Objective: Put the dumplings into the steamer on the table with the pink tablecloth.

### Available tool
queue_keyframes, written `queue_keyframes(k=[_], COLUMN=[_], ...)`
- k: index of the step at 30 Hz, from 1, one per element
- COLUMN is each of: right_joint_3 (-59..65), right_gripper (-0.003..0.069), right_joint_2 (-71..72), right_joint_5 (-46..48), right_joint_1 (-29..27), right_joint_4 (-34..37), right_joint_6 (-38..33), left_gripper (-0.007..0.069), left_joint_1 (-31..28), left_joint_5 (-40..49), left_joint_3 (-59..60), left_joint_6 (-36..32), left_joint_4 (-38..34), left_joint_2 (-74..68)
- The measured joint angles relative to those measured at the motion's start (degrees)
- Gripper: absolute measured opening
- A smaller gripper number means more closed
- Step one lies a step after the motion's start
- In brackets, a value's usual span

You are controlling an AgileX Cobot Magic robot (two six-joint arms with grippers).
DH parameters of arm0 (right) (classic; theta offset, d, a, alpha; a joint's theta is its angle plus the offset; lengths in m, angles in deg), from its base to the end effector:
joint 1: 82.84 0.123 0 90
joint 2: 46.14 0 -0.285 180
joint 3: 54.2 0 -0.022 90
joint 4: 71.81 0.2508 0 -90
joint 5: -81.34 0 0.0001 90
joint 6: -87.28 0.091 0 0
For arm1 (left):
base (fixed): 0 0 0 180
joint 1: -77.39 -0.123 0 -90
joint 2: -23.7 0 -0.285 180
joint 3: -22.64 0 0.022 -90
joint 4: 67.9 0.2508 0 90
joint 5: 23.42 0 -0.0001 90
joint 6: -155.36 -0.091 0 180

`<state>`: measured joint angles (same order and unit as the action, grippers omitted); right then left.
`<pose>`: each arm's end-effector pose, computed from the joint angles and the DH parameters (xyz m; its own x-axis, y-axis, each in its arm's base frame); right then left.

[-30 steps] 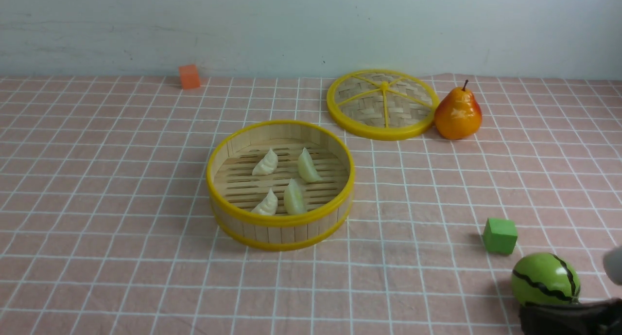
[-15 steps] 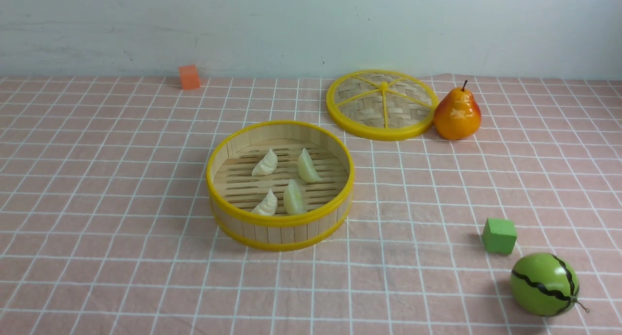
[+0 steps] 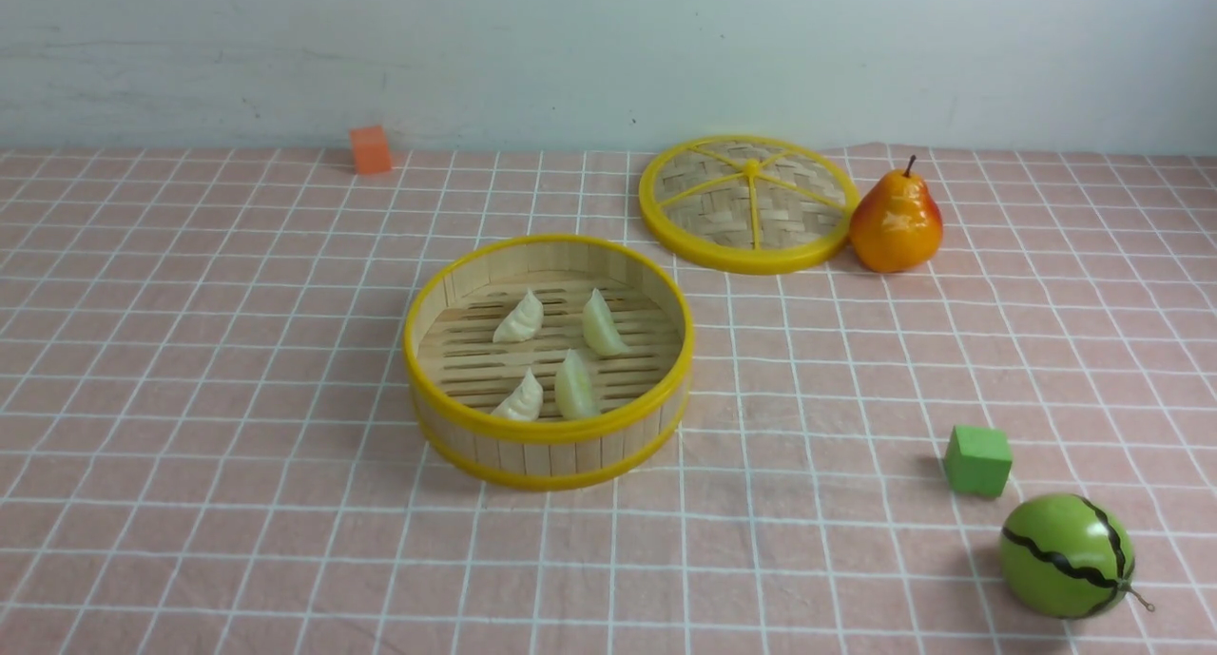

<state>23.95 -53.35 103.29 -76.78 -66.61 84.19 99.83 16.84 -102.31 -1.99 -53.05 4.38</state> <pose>0.0517 0.0086 0.1740 -0.2986 -0.0013 -0.9544 -0.1287 0.9909 0.0389 0.0509 -0.0047 0.2699 -0.4100 -0.0381 -0.9113 0.1596 0.9807 -0.1128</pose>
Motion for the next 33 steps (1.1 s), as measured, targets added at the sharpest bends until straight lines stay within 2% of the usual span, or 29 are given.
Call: queue_keyframes(k=[18,24,25,26,28,30,33], right_joint_3=[-0.1,-0.1,-0.1,-0.1,-0.1,-0.1,-0.1], right_gripper=[0.0022,0.0029,0.0032,0.0032,0.0032,0.0033,0.0037], right_joint_2=[0.0,0.0,0.0,0.0,0.0,0.0,0.0], right_joint_5=[0.1,0.1,0.2,0.2,0.2,0.2,0.2], right_joint_1=[0.0,0.0,0.0,0.0,0.0,0.0,0.0], right_joint_4=[0.0,0.0,0.0,0.0,0.0,0.0,0.0], right_joint_6=[0.0,0.0,0.0,0.0,0.0,0.0,0.0], left_gripper=[0.0059,0.0064,0.0049,0.0046,-0.0013,-0.0014,-0.0014], left_joint_1=[0.0,-7.5,-11.5,-12.0,-16.7,-18.6,-19.2], left_joint_5=[-1.6,-10.4,-14.7,-15.2,-21.9,-25.0,-23.7], left_joint_3=[1.4,9.4,12.8,13.3,18.8,22.4,23.6], left_joint_6=[0.0,-0.7,-3.3,-3.7,-9.5,-11.6,-12.6], left_joint_4=[0.1,-3.5,-8.3,-8.3,-14.3,-17.7,-19.3], left_joint_2=[0.7,9.7,11.7,11.8,12.2,12.2,12.2])
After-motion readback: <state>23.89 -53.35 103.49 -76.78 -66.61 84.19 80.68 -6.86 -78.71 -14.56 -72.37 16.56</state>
